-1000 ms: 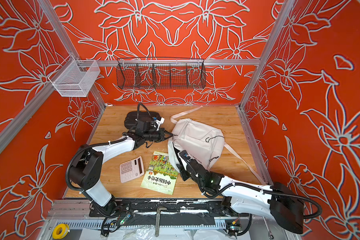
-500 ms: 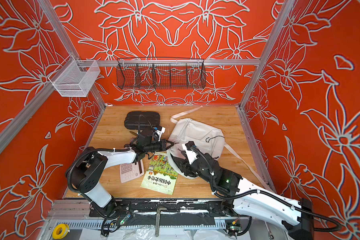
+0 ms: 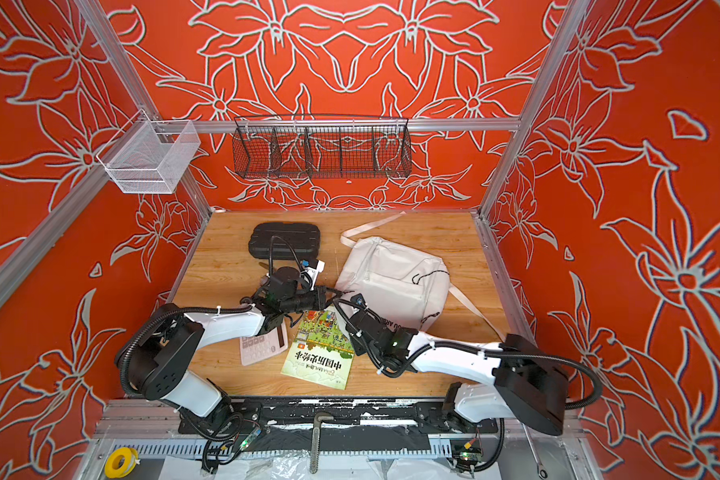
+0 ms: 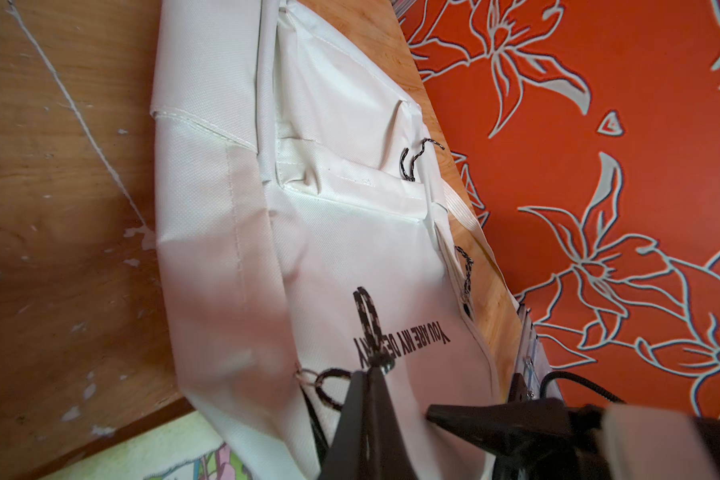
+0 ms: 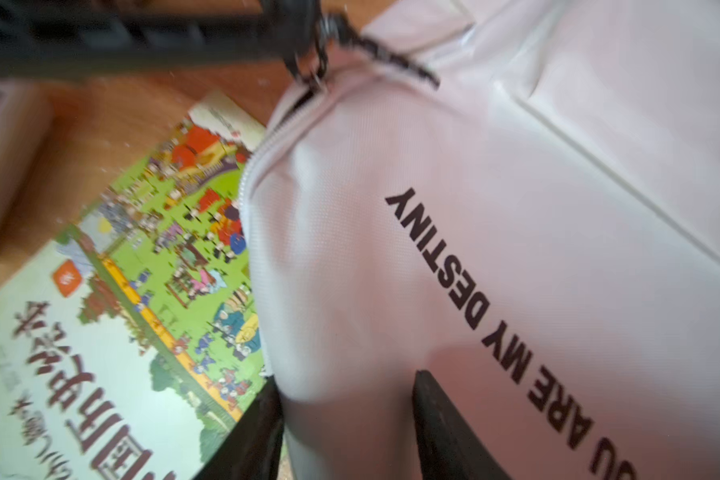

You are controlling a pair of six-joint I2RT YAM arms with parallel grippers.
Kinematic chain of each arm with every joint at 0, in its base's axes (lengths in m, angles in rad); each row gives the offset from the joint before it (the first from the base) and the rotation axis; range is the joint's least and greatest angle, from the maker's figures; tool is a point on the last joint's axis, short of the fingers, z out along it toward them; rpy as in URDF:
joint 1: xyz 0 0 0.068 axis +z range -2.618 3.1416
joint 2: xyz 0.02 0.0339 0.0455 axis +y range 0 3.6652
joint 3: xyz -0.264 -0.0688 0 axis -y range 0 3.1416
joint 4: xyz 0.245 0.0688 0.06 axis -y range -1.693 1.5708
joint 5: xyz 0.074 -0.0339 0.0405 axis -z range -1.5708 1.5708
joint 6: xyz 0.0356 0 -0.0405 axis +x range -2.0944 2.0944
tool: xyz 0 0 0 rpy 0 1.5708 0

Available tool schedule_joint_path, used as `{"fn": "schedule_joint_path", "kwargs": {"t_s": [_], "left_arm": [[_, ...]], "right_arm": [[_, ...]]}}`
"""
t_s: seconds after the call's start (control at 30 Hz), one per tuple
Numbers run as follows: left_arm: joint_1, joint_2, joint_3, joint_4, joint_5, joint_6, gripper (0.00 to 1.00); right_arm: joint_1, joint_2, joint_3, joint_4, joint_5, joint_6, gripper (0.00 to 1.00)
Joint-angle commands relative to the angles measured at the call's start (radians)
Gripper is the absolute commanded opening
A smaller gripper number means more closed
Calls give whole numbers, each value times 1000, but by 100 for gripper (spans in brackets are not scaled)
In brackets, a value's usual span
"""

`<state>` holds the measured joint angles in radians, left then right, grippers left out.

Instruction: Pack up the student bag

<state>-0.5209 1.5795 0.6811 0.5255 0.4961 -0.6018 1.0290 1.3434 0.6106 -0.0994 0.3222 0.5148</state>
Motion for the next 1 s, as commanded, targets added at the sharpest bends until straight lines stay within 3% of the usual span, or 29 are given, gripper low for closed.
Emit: {"fn": "schedule_joint_path", "kwargs": {"t_s": [0.0, 0.07, 0.23, 0.3, 0.4, 0.57, 0.83, 0.97], "left_arm": [[12, 27, 42, -12, 40, 24, 0], [16, 34, 64, -42, 50, 36, 3], [18, 11, 119, -210, 13, 89, 51], [18, -19, 132, -277, -34, 111, 64], [17, -67, 154, -386, -110, 154, 75], [19, -119, 172, -560, -208, 190, 75], [13, -46, 216, -717, -227, 261, 54], [13, 9, 248, -685, -159, 277, 52]], "right_arm": [[2, 57, -20, 31, -31, 84, 51], [2, 57, -18, 56, -54, 62, 51], [-22, -72, -59, 200, -49, -28, 63], [-59, -115, -53, 205, -71, -54, 67], [-139, -139, -14, 166, -125, -62, 70], [-281, -107, 79, 111, -252, -37, 70], [-370, 102, 233, 107, -626, -495, 68], [-412, 202, 341, -6, -698, -653, 62]]}}
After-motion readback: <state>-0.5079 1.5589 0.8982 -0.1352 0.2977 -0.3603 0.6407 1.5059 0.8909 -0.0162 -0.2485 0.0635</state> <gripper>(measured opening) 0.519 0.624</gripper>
